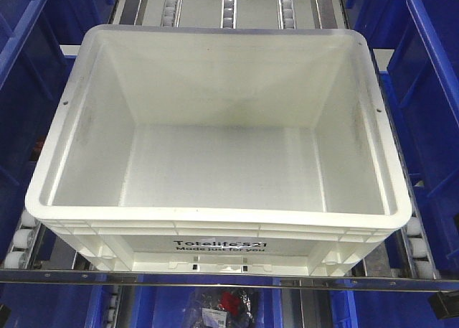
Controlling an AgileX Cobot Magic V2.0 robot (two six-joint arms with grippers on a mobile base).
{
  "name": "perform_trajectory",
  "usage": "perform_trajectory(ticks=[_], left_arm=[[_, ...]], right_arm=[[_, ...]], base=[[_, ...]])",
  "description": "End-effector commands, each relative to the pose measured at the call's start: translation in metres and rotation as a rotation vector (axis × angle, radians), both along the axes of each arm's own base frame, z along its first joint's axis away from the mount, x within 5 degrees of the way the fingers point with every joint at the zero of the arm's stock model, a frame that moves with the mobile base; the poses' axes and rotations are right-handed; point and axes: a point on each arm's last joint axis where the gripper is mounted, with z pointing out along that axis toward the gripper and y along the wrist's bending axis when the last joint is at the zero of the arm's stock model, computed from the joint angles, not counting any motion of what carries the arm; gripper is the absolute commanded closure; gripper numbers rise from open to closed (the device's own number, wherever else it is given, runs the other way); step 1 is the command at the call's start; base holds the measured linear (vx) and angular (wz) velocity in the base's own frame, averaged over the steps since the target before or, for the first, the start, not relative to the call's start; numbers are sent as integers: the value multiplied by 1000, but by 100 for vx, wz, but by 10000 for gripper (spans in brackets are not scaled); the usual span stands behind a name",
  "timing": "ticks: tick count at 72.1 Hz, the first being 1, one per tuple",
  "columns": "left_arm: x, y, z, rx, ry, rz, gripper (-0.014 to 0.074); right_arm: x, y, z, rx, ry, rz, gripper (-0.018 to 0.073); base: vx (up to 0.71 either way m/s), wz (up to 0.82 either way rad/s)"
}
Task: Move bin from left to right shelf
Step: 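Lower both open grippers toward the side rims of the white crate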
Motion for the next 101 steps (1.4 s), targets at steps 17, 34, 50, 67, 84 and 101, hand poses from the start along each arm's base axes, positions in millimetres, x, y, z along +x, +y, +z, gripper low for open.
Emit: perform_trajectory(ticks=[17,34,50,67,84,101], left_arm=[[-2,0,15,-21,-105,-4,603],[-2,0,15,-21,-105,-4,603],[-2,0,15,-21,-105,-4,603],[-2,0,17,-23,-117,-4,604],[-3,1,23,-126,-173,-3,603],[-7,2,42,-234,-209,-11,603]], right_arm=[[0,0,2,7,-70,-2,567],[0,0,2,7,-70,-2,567],[0,0,2,25,-70,-2,567],[-1,-1,12,85,-173,-5,567],[-3,-2,18,100,-240,-7,567],[-5,-2,32,219,-280,11,566]], base=[[0,0],[0,0],[0,0],[0,0],[0,0],[0,0]])
